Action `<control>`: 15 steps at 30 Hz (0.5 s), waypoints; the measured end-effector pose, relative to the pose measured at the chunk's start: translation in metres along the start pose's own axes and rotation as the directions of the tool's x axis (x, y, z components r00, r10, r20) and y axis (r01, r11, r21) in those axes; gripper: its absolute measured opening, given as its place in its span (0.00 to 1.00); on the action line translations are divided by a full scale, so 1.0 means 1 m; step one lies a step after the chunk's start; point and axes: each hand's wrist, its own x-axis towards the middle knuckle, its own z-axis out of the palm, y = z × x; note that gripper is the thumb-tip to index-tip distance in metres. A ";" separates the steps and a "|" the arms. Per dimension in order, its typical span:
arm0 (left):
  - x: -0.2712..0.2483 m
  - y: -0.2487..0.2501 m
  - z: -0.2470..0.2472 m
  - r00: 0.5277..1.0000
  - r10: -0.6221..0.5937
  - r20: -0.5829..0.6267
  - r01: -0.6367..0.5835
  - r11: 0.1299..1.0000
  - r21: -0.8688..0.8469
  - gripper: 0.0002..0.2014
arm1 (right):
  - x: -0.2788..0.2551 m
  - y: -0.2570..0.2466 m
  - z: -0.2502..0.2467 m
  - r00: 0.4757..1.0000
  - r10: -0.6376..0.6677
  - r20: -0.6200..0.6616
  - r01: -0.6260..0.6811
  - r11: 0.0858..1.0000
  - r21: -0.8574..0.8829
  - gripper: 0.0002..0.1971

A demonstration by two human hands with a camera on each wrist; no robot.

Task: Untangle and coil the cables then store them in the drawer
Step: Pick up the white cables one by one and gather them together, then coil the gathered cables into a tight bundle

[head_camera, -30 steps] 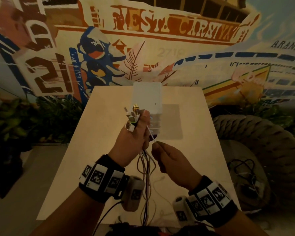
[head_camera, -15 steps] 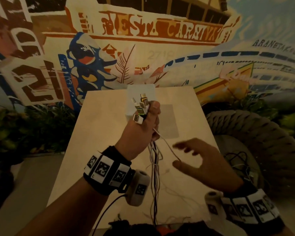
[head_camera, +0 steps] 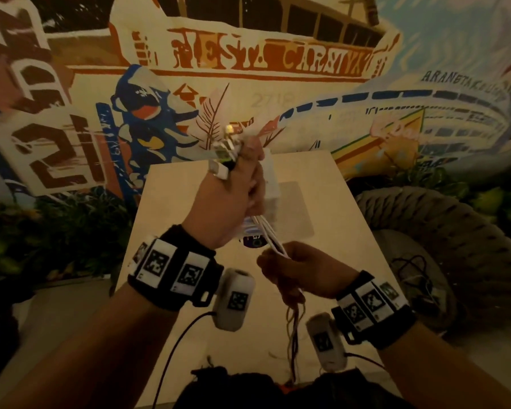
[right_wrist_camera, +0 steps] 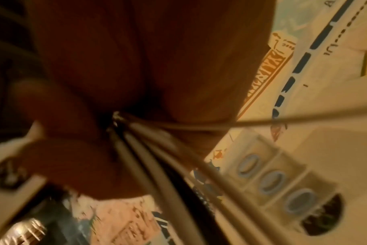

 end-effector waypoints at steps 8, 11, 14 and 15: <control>0.020 0.032 -0.039 0.991 0.020 -0.135 -0.028 0.998 -0.055 0.17 | -0.055 0.071 -0.016 0.924 0.343 -0.167 -0.367 0.920 -0.136 0.29; 0.021 0.025 -0.039 0.992 -0.022 -0.121 0.015 0.998 -0.064 0.17 | -0.084 0.090 -0.021 0.891 0.390 -0.233 -0.431 0.888 -0.161 0.28; 0.021 0.019 -0.036 0.995 -0.038 -0.088 0.033 0.998 -0.060 0.17 | -0.113 0.102 -0.025 0.857 0.430 -0.285 -0.490 0.850 -0.191 0.24; 0.022 0.020 -0.036 0.996 -0.037 -0.076 0.032 0.998 -0.056 0.17 | -0.123 0.106 -0.025 0.847 0.441 -0.296 -0.507 0.838 -0.201 0.24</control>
